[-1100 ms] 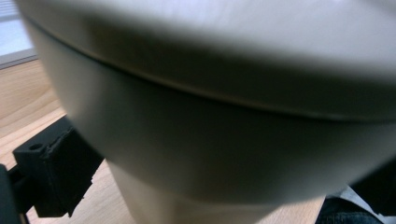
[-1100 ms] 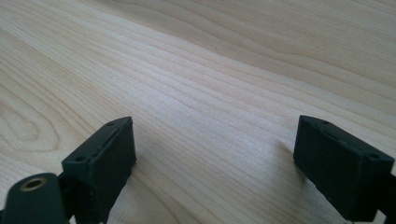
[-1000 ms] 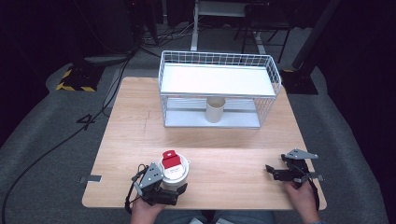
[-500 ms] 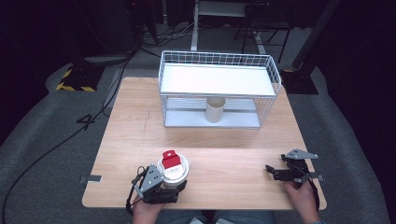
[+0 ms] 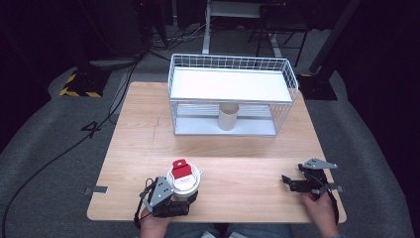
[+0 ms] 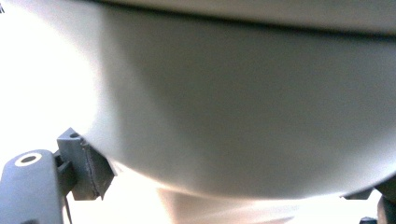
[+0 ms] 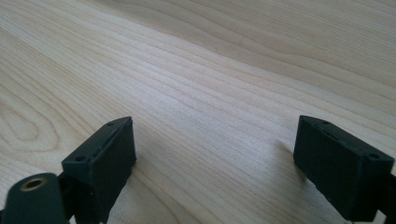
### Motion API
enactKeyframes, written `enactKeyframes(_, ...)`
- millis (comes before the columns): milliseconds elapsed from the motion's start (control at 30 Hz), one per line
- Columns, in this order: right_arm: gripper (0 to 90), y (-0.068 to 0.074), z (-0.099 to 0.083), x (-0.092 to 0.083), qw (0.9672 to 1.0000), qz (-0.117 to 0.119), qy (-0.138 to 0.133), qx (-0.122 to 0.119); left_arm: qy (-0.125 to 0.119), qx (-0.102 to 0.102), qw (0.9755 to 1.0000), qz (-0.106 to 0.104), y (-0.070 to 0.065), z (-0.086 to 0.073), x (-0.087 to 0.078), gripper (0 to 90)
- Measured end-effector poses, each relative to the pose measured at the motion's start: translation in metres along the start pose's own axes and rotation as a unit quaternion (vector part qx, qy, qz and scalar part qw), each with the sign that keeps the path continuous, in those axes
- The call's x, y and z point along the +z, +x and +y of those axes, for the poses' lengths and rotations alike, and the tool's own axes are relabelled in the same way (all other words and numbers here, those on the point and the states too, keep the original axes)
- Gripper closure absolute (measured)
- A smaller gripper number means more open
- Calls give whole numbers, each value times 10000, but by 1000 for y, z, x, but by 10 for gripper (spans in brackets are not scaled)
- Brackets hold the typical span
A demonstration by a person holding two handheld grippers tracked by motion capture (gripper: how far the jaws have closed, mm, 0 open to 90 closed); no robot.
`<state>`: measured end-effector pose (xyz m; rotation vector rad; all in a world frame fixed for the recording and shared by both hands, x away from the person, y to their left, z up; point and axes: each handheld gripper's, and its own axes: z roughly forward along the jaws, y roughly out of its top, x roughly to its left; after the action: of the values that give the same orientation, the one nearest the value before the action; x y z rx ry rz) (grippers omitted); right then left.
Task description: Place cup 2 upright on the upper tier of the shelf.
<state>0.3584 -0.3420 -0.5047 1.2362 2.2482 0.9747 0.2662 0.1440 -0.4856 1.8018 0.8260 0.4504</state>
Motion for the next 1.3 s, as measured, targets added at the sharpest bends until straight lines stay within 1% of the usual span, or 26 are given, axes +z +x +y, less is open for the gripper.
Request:
enactKeyframes(67, 132, 0, 0, 0, 10000, 0, 1, 1, 34, -47, 10000, -16, 0, 1, 0, 133)
enactKeyframes(133, 132, 0, 0, 0, 10000, 0, 1, 1, 47, 4, 10000, -17, 2, 2, 1, 134)
enactKeyframes(333, 132, 0, 0, 0, 10000, -2, -2, -2, 103, 17, 9999, -46, 1, 6, 2, 135)
enactKeyframes(467, 133, 0, 0, 0, 10000, -5, -2, -6, 75, -66, 9999, -91, 2, 10, 1, 135)
enactKeyframes(567, 131, 0, 0, 0, 10000, -4, -1, -1, 76, -20, 9999, -107, 3, 15, 0, 135)
enactKeyframes(633, 131, 0, 0, 0, 10000, -3, 0, 2, 59, 15, 9999, -158, 4, 18, 0, 135)
enactKeyframes(667, 131, 0, 0, 0, 10000, -1, 2, 3, 51, -9, 9998, -170, 4, 19, 0, 135)
enactKeyframes(733, 132, 0, 0, 0, 10000, -2, 1, 2, 89, 34, 9998, -179, 6, 23, -1, 135)
enactKeyframes(867, 132, 0, 0, 0, 10000, -1, 2, 4, 124, 31, 9996, -234, 9, 32, -2, 135)
enactKeyframes(933, 132, 0, 0, 0, 10000, -1, 1, 4, 101, 18, 9996, -247, 10, 37, -4, 135)
enactKeyframes(1133, 131, 0, 0, 0, 10000, -1, 3, 6, 78, 166, 9996, -228, 13, 54, -8, 135)
enactKeyframes(1167, 130, 0, 0, 0, 10000, -3, 3, 10, 77, 125, 9996, -255, 13, 56, -9, 135)
enactKeyframes(1200, 130, 0, 0, 0, 10000, -1, 6, 6, 80, 156, 9995, -253, 14, 58, -9, 135)
enactKeyframes(1233, 130, 0, 0, 0, 10000, -5, 7, 18, 67, 119, 9995, -279, 14, 60, -9, 135)
enactKeyframes(1300, 130, 0, 0, 0, 10000, -19, 7, 38, 50, 126, 9995, -298, 15, 65, -9, 135)
